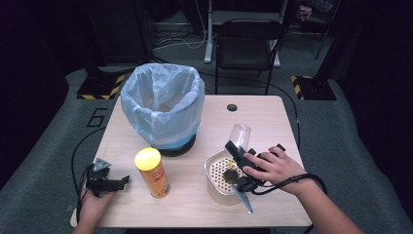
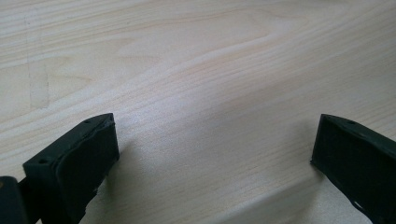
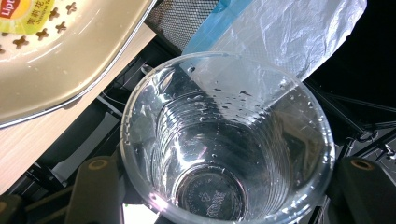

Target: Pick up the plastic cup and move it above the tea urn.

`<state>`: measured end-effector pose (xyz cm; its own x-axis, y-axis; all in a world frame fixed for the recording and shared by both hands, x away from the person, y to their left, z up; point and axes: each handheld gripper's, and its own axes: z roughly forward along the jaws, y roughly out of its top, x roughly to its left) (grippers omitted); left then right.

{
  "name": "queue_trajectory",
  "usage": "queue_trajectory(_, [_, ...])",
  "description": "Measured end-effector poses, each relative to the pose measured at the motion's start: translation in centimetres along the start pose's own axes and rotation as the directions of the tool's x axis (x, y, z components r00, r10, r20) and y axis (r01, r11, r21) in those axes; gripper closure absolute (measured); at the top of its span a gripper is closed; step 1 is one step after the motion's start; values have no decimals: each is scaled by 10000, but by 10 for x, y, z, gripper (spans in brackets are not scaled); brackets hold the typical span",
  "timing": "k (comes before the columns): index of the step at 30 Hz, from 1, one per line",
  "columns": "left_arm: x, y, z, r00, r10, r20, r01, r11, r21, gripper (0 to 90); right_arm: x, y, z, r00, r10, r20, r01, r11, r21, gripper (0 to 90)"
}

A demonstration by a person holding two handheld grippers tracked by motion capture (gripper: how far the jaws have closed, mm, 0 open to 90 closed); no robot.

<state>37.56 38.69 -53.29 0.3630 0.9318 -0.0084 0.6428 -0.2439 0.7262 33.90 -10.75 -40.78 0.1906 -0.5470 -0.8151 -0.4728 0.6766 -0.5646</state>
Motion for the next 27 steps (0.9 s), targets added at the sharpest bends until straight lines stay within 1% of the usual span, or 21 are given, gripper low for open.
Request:
queue_trajectory(1, [0, 0, 0, 10000, 2, 1, -2, 10000, 2, 3, 1, 1, 0, 9998, 203, 27, -203, 9998, 22, 358])
queue_trajectory(2, [0, 0, 0, 10000, 0, 1, 0, 10000, 0, 2, 2, 1, 0, 9985, 506, 219, -504, 9987, -94, 358])
queue_trajectory(3, [0, 0, 0, 10000, 0, 1, 0, 10000, 0, 3, -2, 0, -1, 10000, 21, 42, -21, 10000, -52, 358])
queue_trajectory(4, [0, 0, 0, 10000, 1, 0, -1, 10000, 0, 3, -1, 1, -1, 9998, 185, 26, -185, 9998, -2, 358])
queue_trajectory(5, [0, 0, 0, 10000, 2, -1, -2, 10000, 0, 2, -2, 1, -2, 9998, 198, 82, -198, 9998, -18, 358])
queue_trajectory(6, [0, 0, 0, 10000, 3, 1, -3, 10000, 4, 3, -4, 0, -2, 10000, 7, 48, -7, 10000, -69, 358])
queue_trajectory(10, [0, 0, 0, 10000, 6, 1, -6, 10000, 3, 3, -4, 0, -2, 10000, 31, 47, -30, 10000, -92, 357])
queue_trajectory(12, [0, 0, 0, 10000, -2, 1, 2, 10000, -3, 3, -4, 0, -3, 9998, 180, -1, -180, 9998, -131, 357])
queue_trajectory(13, [0, 0, 0, 10000, 2, 1, -2, 10000, 0, 3, -5, 0, -3, 9999, 115, 50, -114, 9998, -142, 357])
queue_trajectory(14, [0, 0, 0, 10000, -2, -1, 2, 10000, -3, 3, -5, 0, -2, 9999, 161, -23, -162, 9997, -173, 355])
queue_trajectory(15, [0, 0, 0, 10000, -44, 11, 44, 10000, 49, 3, -5, 0, -3, 9995, 305, -114, -307, 9994, -187, 355])
queue_trajectory(17, [0, 0, -1, 10000, 40, 6, -40, 10000, 75, 3, -8, -1, -2, 9985, 502, -198, -508, 9982, -309, 354])
queue_trajectory(19, [0, 0, -1, 10000, 35, 8, -35, 10000, 74, 3, -10, -2, -2, 9960, 792, -412, -808, 9960, -388, 352])
queue_trajectory(20, [0, 0, -1, 10000, 36, 8, -36, 10000, 74, 3, -13, -4, -3, 9942, 835, -672, -866, 9952, -457, 351])
queue_trajectory(21, [0, 0, -1, 10000, 38, 4, -38, 10000, 80, 3, -17, -5, -2, 9938, 866, -692, -913, 9935, -682, 351])
queue_trajectory(23, [0, 0, -1, 10000, 38, 9, -38, 10000, 74, 3, -21, -8, -4, 9929, 1059, -549, -1096, 9917, -680, 349])
queue_trajectory(24, [0, 0, -1, 10000, 24, 9, -24, 10000, 68, 3, -22, -9, -4, 9901, 1388, -200, -1398, 9883, -614, 349])
queue_trajectory(25, [0, 0, -1, 10000, 12, 22, -12, 10000, 88, 3, -24, -10, -4, 9867, 1610, -240, -1623, 9842, -702, 349])
queue_trajectory(26, [0, 0, -1, 10000, 13, 22, -13, 10000, 86, 3, -25, -11, -4, 9794, 1999, -283, -2015, 9765, -767, 348])
queue_trajectory(27, [0, 0, -1, 10000, 24, 18, -24, 9999, 114, 3, -26, -13, -3, 9731, 2279, -331, -2300, 9696, -831, 348])
